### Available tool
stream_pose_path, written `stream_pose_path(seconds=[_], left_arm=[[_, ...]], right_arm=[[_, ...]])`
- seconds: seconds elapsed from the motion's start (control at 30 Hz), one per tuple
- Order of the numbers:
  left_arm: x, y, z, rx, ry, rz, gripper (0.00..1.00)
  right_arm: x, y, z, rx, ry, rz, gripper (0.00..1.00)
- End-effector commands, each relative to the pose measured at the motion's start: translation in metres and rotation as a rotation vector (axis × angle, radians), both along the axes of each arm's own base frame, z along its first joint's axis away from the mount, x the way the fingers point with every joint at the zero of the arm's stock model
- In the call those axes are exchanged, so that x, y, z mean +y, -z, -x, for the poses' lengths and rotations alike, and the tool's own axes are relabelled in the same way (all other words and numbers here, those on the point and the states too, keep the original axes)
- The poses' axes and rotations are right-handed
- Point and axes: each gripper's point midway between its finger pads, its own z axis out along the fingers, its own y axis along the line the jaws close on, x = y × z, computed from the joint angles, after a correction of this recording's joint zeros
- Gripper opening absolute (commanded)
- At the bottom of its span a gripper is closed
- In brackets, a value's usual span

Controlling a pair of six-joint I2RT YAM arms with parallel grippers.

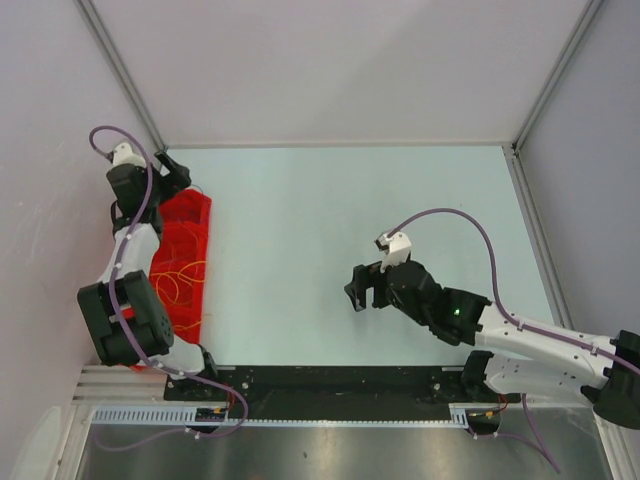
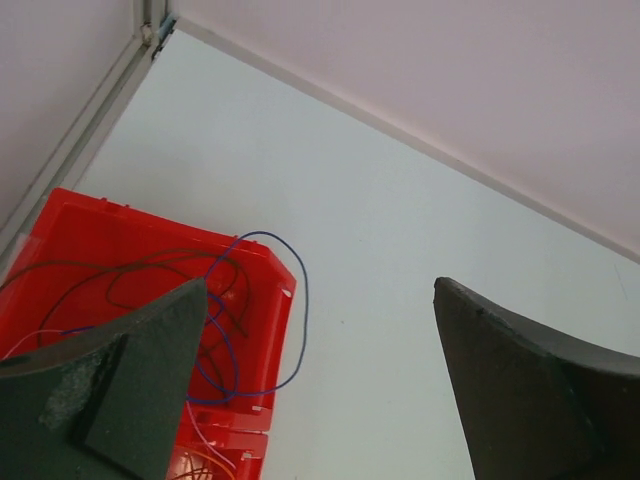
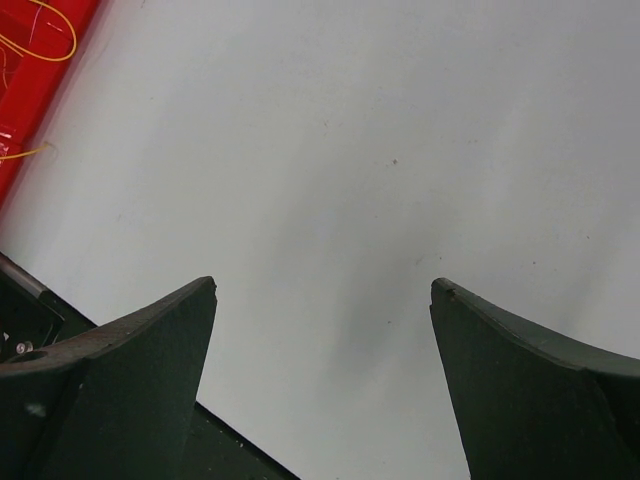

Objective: Untangle the cables

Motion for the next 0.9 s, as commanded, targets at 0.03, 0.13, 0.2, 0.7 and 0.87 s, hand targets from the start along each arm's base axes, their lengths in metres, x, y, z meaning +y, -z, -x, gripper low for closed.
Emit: stream_pose_path(seconds=[0.03, 0.13, 0.2, 0.7, 0.87], left_arm=[[-0.036, -0.049, 0.003, -0.062, 0.04, -0.073, 1.0], [-0.063, -0.076, 0.012, -0.085, 0.071, -0.056, 0.99], [-0.078, -0.097, 0.022, -0.111, 0.085, -0.06, 0.99], [-0.188, -0.029, 0.175, 0.155, 0.462, -0.044, 1.0], [-0.183, -0.006, 0.214, 0.131, 0.459, -0.039, 1.0]], right_arm=[[-0.004, -0.012, -0.002, -0.04, 0.014, -0.014, 0.92], [-0.008, -0.02, -0.002, -0.051, 0.019, -0.03, 0.94], [-0.016, -0.025, -0.005, -0.076, 0.053, -0.029, 0.96], [-0.134, -0.061, -0.053, -0.337, 0.731, 0.095, 1.0], [-0.162, -0.059, -0.062, -0.409, 0.859, 0.303, 1.0]])
